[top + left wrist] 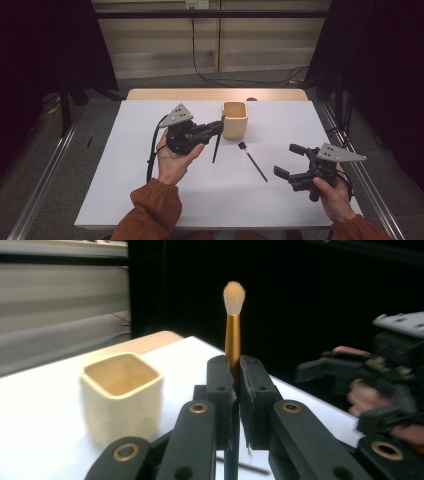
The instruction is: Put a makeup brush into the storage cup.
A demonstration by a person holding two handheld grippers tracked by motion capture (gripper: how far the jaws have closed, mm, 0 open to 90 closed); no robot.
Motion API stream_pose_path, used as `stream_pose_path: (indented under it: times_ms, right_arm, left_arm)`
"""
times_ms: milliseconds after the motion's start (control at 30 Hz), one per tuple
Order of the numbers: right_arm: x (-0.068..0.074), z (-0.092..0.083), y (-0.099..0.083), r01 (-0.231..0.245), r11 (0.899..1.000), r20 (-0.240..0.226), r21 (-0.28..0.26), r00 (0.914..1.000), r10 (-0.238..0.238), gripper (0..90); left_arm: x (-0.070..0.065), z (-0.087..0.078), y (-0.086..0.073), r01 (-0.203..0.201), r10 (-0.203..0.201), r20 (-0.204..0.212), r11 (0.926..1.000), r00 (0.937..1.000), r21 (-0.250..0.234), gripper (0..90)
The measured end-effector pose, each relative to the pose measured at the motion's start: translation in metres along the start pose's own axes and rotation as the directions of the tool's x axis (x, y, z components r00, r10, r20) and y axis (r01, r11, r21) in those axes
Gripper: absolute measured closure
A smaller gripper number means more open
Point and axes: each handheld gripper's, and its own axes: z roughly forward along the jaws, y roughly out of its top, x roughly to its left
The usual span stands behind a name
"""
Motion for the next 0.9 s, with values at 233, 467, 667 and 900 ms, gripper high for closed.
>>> stream_pose_path:
  times_ms: [233, 467, 667, 900]
  right_arm:
    - [0.008, 0.015, 0.004, 0.002, 0.999, -0.033, -0.035, 0.9994, -0.003, 0.6]
    - [0.022, 0.034, 0.015, 0.032, 0.999, -0.086, -0.043, 0.9957, -0.035, 1.7]
    - [0.027, 0.055, 0.026, 0.005, 1.000, -0.115, -0.004, 0.9934, -0.005, 2.5]
    - [0.028, 0.074, 0.042, -0.010, 1.000, -0.175, 0.019, 0.9844, 0.013, 8.6]
  left_arm:
    - [-0.011, 0.002, -0.002, -0.041, 0.041, 0.022, 0.9991, 0.9989, 0.013, 84.5]
    - [-0.015, 0.005, -0.004, -0.034, 0.034, 0.016, 0.9994, 0.9993, 0.010, 84.5]
    - [-0.016, 0.009, -0.006, -0.034, 0.034, -0.004, 0.9992, 0.9994, 0.019, 84.5]
    - [-0.015, 0.009, -0.006, -0.027, 0.027, -0.015, 0.9996, 0.9995, 0.010, 84.5]
